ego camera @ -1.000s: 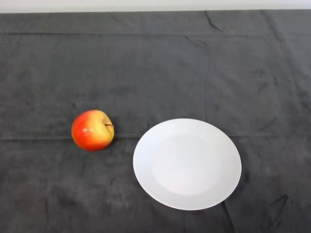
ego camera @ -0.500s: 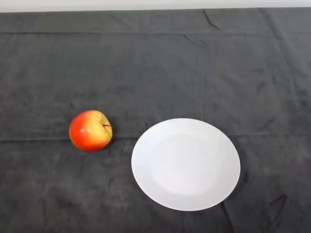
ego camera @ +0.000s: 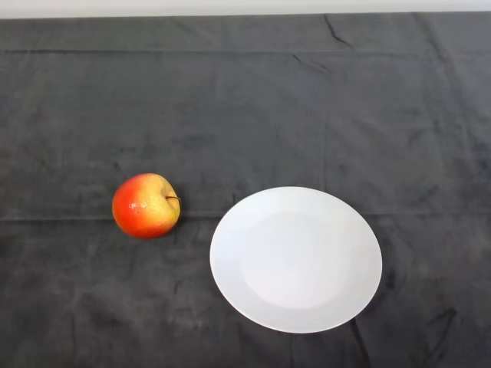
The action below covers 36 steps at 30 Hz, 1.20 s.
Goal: Move the apple to the plate
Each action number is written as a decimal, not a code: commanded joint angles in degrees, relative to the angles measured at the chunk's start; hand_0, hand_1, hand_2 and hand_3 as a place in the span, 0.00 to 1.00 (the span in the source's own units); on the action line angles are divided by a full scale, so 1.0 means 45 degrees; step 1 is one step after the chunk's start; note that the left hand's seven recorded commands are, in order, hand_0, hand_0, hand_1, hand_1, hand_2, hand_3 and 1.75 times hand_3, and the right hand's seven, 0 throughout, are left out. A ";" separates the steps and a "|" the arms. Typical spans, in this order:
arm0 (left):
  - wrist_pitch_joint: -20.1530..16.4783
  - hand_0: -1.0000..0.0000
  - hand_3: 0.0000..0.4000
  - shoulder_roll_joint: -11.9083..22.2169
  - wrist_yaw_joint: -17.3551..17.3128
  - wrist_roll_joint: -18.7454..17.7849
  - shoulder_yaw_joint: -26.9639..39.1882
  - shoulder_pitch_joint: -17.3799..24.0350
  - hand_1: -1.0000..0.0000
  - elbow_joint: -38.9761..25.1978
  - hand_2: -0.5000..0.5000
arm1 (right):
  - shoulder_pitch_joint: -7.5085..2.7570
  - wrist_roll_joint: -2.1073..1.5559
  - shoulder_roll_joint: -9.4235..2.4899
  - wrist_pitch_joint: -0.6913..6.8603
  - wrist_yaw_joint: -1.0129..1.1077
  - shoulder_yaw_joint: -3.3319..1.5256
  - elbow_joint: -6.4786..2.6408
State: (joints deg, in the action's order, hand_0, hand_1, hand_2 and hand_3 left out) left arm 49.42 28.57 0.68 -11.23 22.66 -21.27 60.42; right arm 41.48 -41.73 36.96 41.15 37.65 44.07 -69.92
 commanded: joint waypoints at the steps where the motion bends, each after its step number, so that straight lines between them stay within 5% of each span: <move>1: -0.0067 1.00 0.00 -0.0175 0.0172 0.0305 -0.0427 -0.0270 1.00 -0.0645 0.50 | 0.0140 -0.0192 0.0268 -0.0068 0.0049 0.0198 0.0021; 19: -0.0854 1.00 0.00 -0.1830 0.0853 0.1979 -0.2511 -0.0317 1.00 -0.2244 0.50 | 0.0110 -0.0201 0.0234 -0.0073 0.0016 0.0199 0.0097; 36: -0.1587 1.00 0.00 -0.2642 0.0537 0.1922 -0.5027 -0.0163 1.00 -0.3207 0.50 | 0.0081 -0.0214 0.0202 -0.0075 -0.0019 0.0199 0.0171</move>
State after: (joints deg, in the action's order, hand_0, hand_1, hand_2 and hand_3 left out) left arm 42.88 16.13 3.19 -2.14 -0.05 -21.41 48.24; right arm 41.47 -41.73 36.96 41.14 37.64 44.07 -69.92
